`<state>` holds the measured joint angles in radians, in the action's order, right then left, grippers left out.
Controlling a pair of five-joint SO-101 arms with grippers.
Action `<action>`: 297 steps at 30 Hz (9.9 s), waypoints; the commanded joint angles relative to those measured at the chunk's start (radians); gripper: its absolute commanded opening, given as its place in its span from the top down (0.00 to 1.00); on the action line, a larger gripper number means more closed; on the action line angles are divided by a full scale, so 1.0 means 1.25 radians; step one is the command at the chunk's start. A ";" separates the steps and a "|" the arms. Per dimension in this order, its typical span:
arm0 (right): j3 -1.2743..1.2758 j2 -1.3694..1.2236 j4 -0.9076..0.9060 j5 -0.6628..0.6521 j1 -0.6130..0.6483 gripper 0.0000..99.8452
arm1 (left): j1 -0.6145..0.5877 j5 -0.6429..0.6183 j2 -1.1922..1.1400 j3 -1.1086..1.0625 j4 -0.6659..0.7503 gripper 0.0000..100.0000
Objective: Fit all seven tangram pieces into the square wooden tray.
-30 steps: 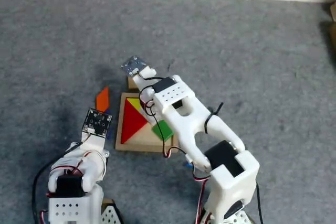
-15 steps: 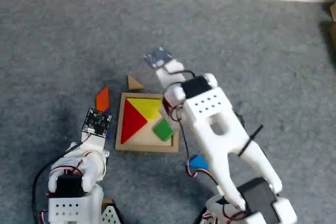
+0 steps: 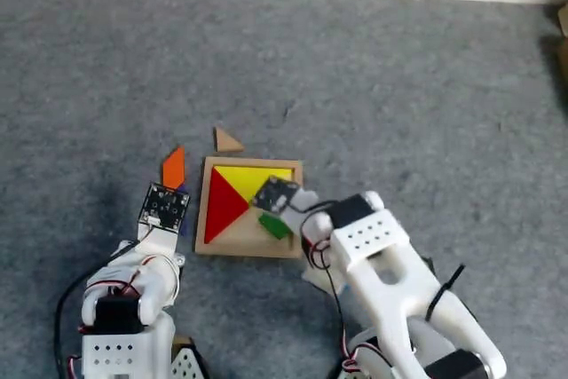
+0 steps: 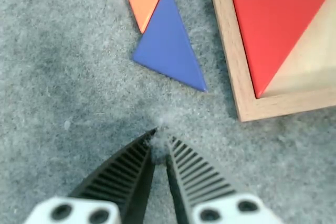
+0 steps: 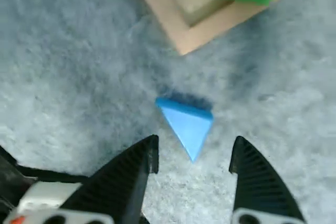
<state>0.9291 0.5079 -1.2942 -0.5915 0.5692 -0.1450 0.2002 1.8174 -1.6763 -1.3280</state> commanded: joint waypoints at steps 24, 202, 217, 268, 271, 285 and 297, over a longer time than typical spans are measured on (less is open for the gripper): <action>0.217 0.033 0.295 -0.102 0.007 0.80 | -0.008 -0.004 0.003 -0.015 -0.005 1.00; 0.211 0.382 0.128 0.365 -0.358 0.73 | -0.132 0.261 -0.004 0.304 0.053 1.00; 0.487 0.748 0.154 0.361 -0.439 0.73 | -0.128 0.211 -0.537 0.541 0.025 0.74; 0.702 1.049 0.091 0.360 -0.498 0.73 | 0.111 -0.076 -1.680 1.459 -0.033 0.97; 0.702 1.049 0.091 0.360 -0.498 0.73 | 0.115 -0.075 -1.615 1.460 -0.070 0.97; 0.702 1.049 0.091 0.360 -0.498 0.73 | -0.196 0.227 -1.196 1.313 -0.329 0.80; 0.702 1.048 0.091 0.360 -0.498 0.73 | -0.485 0.527 -1.108 0.937 -0.142 0.70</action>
<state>1.6763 1.8151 -1.1761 -0.1312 -0.0414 -0.6483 0.7894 0.3997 -0.4242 -1.6349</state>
